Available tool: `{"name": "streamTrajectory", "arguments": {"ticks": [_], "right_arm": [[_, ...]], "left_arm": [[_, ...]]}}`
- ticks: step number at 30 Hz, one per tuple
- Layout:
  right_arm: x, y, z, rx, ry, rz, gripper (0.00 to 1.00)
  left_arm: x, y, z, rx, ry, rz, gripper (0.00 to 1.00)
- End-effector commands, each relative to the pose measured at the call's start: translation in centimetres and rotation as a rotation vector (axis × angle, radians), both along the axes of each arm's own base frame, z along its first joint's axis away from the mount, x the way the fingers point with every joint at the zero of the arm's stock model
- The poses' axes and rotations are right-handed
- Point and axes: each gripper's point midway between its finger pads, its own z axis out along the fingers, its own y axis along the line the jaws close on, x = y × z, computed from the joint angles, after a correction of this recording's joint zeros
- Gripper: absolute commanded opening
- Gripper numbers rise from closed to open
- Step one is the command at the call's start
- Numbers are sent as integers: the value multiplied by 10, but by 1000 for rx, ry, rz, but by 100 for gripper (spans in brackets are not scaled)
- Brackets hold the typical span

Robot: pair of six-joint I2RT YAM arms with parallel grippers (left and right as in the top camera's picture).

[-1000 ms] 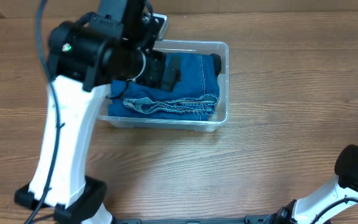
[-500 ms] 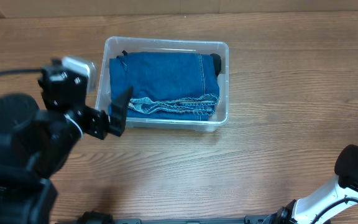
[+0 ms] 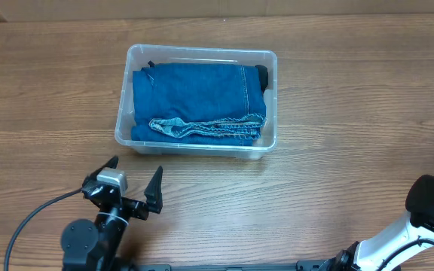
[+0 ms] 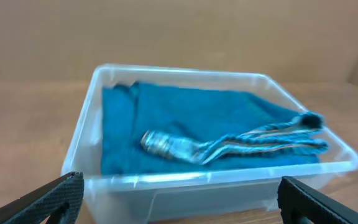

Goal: Pack container

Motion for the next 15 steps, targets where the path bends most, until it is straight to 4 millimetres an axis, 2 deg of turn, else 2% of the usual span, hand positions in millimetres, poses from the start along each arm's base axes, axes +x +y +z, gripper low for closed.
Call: {"name": "streamTrajectory", "arguments": {"ticks": [1,6,11,15], "right_arm": [[0,-1,6,-12,-16,-3,100],[0,-1,6,-12,-16,-3,100],[0,-1,6,-12,-16,-3,100],[-1,-1,6,-12,-16,-3,100]], "left_arm": [[5,31,-22,-151,28,207,100],[10,58,-30,-140,-29,362,100],[20,63,-54,-133,-36,383,100],[20,68,-56,-63,-46,396,100]]}}
